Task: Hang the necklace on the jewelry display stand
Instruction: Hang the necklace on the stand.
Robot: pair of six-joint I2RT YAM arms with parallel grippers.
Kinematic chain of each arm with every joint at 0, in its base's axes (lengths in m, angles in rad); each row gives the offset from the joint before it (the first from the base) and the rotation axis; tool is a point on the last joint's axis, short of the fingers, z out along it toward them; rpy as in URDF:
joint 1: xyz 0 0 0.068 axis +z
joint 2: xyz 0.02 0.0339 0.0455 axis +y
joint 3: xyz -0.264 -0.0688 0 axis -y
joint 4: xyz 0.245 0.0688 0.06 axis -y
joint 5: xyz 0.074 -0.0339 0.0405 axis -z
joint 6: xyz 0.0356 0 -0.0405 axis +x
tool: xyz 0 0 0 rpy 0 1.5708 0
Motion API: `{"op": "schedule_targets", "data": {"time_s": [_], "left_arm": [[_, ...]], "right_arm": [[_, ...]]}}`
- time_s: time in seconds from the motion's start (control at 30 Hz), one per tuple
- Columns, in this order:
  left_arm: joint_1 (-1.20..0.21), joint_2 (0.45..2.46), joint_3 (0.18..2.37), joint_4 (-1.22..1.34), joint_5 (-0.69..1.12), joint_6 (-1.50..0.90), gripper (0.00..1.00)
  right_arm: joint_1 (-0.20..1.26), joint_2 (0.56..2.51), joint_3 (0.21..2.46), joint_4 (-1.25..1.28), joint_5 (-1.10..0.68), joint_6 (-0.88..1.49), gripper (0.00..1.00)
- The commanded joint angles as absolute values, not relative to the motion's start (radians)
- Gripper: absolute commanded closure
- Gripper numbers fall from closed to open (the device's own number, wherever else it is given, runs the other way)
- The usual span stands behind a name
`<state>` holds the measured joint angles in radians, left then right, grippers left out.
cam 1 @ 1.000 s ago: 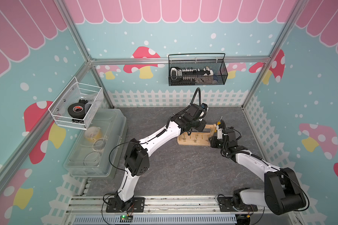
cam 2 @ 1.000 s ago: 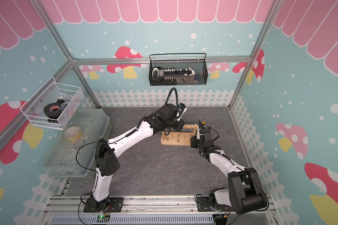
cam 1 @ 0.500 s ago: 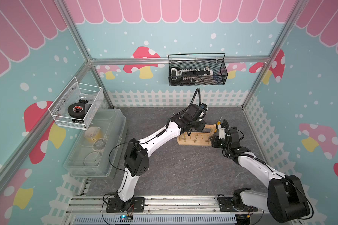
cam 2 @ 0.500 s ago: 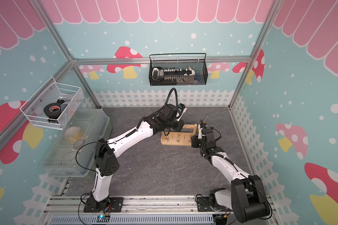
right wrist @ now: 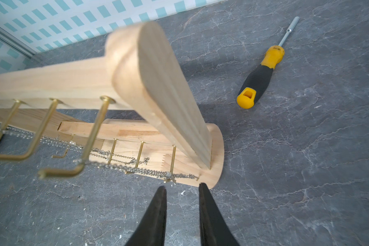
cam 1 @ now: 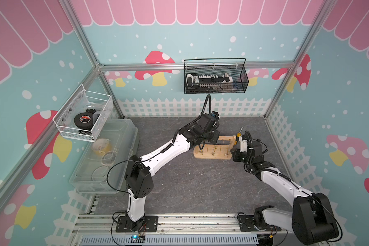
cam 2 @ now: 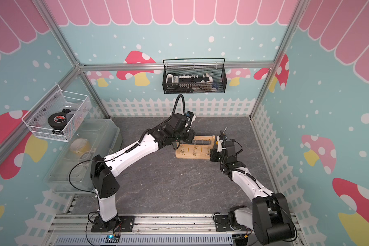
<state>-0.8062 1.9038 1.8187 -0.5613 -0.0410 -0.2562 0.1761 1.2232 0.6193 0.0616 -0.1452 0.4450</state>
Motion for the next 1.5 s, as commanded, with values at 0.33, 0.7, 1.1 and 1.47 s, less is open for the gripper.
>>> {"op": "schedule_targets", "data": {"time_s": [0.33, 0.7, 1.1, 1.47], "left_arm": [[-1.009, 1.882, 1.327, 0.104, -0.196, -0.505, 0.64], [-1.041, 2.071, 1.381, 0.364, -0.428, -0.509, 0.66], [-1.042, 2.164, 1.48, 0.402, -0.505, -0.455, 0.77], [-1.025, 2.147, 1.435, 0.427, -0.408, -0.451, 0.8]], "right_arm": [[0.068, 1.2, 0.602, 0.076, -0.164, 0.472, 0.75], [0.052, 1.182, 0.587, 0.116, -0.158, 0.48, 0.75], [0.052, 1.169, 0.569, 0.134, -0.168, 0.485, 0.75], [0.052, 1.205, 0.574, 0.15, -0.183, 0.49, 0.76]]}}
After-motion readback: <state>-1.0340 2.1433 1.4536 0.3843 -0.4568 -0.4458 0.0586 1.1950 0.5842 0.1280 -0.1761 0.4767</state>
